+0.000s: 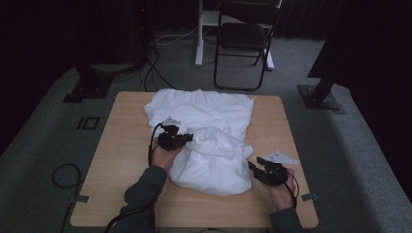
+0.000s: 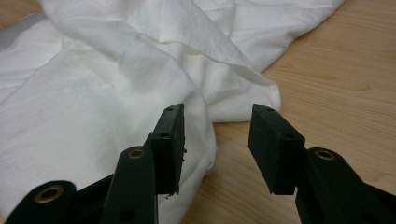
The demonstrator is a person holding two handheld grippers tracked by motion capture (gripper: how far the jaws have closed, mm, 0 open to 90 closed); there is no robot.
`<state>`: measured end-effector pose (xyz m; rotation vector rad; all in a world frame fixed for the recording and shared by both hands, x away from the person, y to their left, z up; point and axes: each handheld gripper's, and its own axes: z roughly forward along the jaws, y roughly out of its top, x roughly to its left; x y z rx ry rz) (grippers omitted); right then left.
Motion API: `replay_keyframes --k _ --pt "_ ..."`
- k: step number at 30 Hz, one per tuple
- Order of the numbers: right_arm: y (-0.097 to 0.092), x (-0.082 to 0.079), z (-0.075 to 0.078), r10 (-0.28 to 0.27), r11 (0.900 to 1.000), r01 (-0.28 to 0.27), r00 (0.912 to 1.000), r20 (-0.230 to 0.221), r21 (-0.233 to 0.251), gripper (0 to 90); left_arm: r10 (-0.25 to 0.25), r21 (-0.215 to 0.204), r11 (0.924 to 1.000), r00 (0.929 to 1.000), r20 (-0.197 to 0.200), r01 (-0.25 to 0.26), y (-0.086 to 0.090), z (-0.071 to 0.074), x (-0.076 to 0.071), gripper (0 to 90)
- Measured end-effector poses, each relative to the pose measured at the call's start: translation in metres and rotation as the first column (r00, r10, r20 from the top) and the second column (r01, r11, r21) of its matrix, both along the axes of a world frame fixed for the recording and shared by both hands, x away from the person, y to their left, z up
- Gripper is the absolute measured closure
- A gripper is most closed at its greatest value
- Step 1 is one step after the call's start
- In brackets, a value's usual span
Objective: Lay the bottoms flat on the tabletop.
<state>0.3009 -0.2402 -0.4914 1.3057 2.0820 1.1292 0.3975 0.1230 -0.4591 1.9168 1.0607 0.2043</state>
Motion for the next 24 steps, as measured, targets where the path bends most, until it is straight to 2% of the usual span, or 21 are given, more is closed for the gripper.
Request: replay_keyframes --k 5,9,11,17,24 --pt "0.0 0.001 0.0 -0.009 0.9999 0.009 1.0 0.004 -0.01 55.1 -0.018 0.022 0.9996 0.9987 0.047 0.017 0.018 0.009 -0.026 89.1" --pt "-0.001 0.002 -0.001 -0.012 0.9998 0.012 0.9999 0.005 -0.015 55.1 -0.017 0.045 0.9989 0.9972 0.074 0.013 0.034 0.008 -0.046 89.2" --pt "-0.001 0.002 -0.002 -0.013 0.9998 0.013 0.9999 0.003 -0.016 55.0 -0.017 0.048 0.9988 0.9972 0.073 0.014 0.044 0.006 -0.056 89.2" --pt "0.0 0.005 -0.004 -0.012 0.9996 0.012 0.9999 -0.003 -0.024 55.0 0.023 0.036 0.999 0.9978 0.062 -0.026 0.07 -0.007 -0.083 89.2" --pt "0.008 0.014 -0.007 -0.01 0.9997 0.01 0.9999 -0.01 -0.024 55.0 0.066 0.027 0.9974 0.9976 0.019 -0.067 0.09 -0.028 -0.1 89.2"
